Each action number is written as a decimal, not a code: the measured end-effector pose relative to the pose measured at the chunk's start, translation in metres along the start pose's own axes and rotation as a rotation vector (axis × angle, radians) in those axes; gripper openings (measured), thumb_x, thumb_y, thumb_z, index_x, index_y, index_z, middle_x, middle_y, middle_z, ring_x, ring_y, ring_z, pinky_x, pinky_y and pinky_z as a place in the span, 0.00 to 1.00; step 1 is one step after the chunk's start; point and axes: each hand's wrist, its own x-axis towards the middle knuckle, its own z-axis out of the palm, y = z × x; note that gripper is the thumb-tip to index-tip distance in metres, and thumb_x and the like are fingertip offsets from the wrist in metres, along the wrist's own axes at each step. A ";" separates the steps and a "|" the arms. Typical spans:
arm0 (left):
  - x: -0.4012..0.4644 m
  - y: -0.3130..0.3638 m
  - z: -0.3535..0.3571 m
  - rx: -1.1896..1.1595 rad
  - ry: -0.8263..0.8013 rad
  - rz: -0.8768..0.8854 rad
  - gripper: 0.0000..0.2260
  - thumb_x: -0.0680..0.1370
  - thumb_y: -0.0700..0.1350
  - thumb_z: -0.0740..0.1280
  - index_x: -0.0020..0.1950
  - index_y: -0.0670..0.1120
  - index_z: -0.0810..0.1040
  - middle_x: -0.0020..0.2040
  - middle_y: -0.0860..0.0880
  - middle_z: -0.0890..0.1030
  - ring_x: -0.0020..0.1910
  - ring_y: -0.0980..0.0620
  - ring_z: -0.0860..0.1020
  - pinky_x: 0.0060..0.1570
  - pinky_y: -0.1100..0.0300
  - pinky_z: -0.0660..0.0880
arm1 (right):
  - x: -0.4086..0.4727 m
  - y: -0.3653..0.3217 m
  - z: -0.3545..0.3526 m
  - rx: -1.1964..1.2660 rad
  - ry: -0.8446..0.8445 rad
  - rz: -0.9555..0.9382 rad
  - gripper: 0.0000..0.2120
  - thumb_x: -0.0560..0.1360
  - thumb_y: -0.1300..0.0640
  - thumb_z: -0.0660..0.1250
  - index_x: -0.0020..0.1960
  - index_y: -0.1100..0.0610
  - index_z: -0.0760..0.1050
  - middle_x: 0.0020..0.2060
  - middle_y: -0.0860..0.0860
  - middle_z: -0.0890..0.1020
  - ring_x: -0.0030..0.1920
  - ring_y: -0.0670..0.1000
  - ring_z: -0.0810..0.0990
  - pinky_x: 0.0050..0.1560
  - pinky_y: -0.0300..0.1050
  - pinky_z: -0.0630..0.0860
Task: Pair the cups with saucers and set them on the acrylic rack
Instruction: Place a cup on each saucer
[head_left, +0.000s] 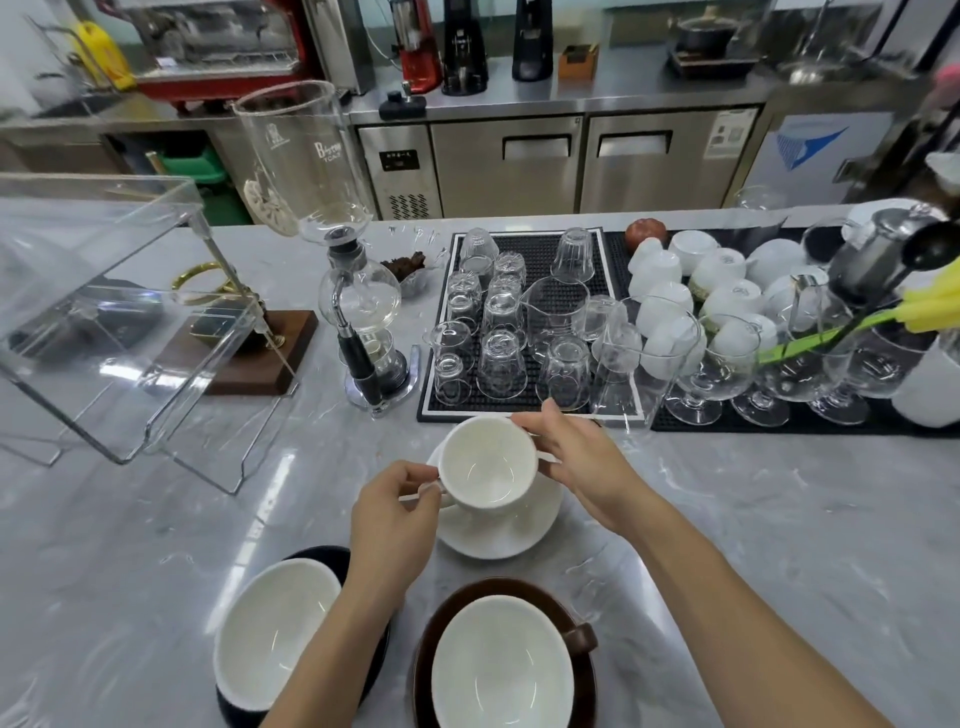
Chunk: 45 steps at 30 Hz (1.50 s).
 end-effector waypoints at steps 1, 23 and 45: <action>0.000 -0.001 0.000 0.001 -0.003 0.001 0.09 0.78 0.38 0.69 0.46 0.52 0.82 0.45 0.53 0.86 0.42 0.50 0.85 0.51 0.44 0.82 | 0.000 0.000 0.000 -0.037 0.004 -0.016 0.23 0.85 0.44 0.51 0.64 0.55 0.79 0.62 0.48 0.82 0.65 0.46 0.78 0.68 0.48 0.73; -0.006 0.000 0.000 0.098 0.000 0.159 0.13 0.79 0.37 0.69 0.41 0.56 0.81 0.42 0.62 0.83 0.41 0.63 0.83 0.38 0.79 0.71 | 0.003 0.019 -0.003 -0.327 0.108 -0.215 0.17 0.82 0.64 0.62 0.68 0.55 0.78 0.63 0.48 0.83 0.65 0.47 0.80 0.69 0.52 0.76; -0.004 -0.005 0.001 0.095 0.054 0.084 0.06 0.78 0.42 0.69 0.52 0.50 0.84 0.52 0.51 0.85 0.50 0.54 0.83 0.51 0.59 0.78 | -0.001 0.019 -0.002 -0.391 0.265 -0.280 0.11 0.78 0.60 0.68 0.59 0.52 0.84 0.50 0.42 0.86 0.50 0.44 0.84 0.54 0.48 0.83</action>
